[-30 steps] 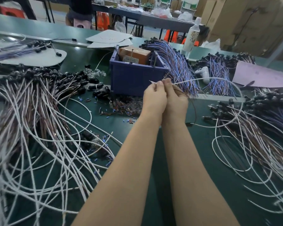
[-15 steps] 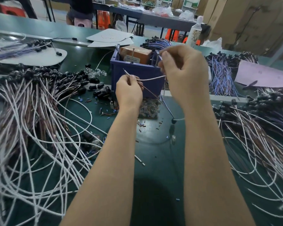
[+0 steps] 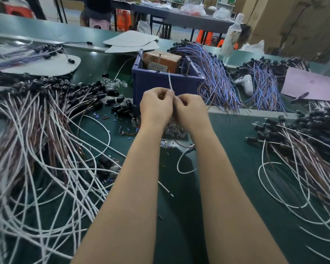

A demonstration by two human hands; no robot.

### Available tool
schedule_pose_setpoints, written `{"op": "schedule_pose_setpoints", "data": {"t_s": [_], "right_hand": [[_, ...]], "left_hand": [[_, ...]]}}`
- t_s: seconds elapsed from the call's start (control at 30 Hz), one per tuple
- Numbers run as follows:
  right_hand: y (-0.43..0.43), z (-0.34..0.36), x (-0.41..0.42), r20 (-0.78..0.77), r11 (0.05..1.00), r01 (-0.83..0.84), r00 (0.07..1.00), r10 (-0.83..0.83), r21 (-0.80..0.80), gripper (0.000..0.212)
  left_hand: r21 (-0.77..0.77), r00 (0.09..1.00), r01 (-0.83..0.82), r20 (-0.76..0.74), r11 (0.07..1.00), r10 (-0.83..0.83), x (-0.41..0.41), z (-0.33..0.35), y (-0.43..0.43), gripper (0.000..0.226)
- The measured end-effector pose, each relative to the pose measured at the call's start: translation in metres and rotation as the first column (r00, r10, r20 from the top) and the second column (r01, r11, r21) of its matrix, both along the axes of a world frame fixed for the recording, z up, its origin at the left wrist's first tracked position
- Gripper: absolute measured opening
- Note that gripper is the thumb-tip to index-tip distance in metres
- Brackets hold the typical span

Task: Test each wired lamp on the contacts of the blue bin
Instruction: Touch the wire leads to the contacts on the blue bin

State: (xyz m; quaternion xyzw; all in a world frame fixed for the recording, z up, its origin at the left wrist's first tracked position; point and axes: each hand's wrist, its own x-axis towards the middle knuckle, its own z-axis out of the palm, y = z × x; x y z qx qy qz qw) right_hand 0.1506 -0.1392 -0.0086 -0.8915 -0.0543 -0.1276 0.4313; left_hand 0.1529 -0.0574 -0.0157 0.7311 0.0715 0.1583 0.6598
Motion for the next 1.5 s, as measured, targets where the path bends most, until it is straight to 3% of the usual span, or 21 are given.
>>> {"op": "schedule_pose_setpoints", "data": {"t_s": [0.1, 0.17, 0.27, 0.37, 0.43, 0.47, 0.63, 0.77, 1.5], "right_hand": [[-0.001, -0.004, 0.001, -0.013, 0.985, 0.047, 0.999, -0.046, 0.164, 0.026], [-0.003, -0.004, 0.001, -0.021, 0.955, 0.074, 0.997, -0.071, 0.286, 0.019], [-0.006, -0.004, 0.002, -0.014, 0.906, 0.101, 0.994, -0.104, 0.411, 0.011], [-0.006, -0.003, 0.003, -0.016, 0.880, 0.115, 0.993, -0.121, 0.460, 0.011], [-0.005, -0.003, 0.004, -0.021, 0.874, 0.123, 0.992, -0.128, 0.471, 0.011], [-0.005, -0.003, 0.005, -0.020, 0.873, 0.126, 0.991, -0.132, 0.470, 0.012], [-0.002, -0.004, 0.005, 0.051, 0.904, 0.099, 0.990, -0.132, 0.417, 0.015], [-0.001, -0.004, 0.005, 0.094, 0.932, 0.091, 0.987, -0.132, 0.352, 0.023], [-0.004, 0.000, 0.003, 0.036, 0.927, 0.122, 0.989, -0.144, 0.355, 0.027]], "left_hand": [[0.265, 0.996, -0.082, -0.020, 0.961, 0.090, -0.001, 0.003, 0.006, 0.013], [0.344, 0.988, -0.142, -0.011, 0.928, 0.155, -0.002, 0.005, 0.014, 0.014], [0.253, 0.987, -0.147, -0.022, 0.956, 0.158, -0.001, 0.007, 0.021, 0.015], [-0.065, 0.993, -0.112, -0.054, 0.992, 0.109, 0.001, 0.010, 0.018, 0.019], [-0.210, 0.995, -0.091, -0.056, 0.973, 0.081, 0.003, 0.011, 0.018, 0.026], [-0.208, 0.995, -0.088, -0.053, 0.974, 0.079, 0.003, 0.011, 0.018, 0.027], [0.102, 0.994, -0.108, 0.004, 0.989, 0.108, 0.007, 0.003, 0.014, 0.018], [0.200, 0.988, -0.156, 0.027, 0.967, 0.154, 0.007, 0.004, 0.012, 0.020], [0.194, 0.978, -0.204, 0.077, 0.960, 0.192, 0.020, 0.012, 0.007, 0.033]]}}
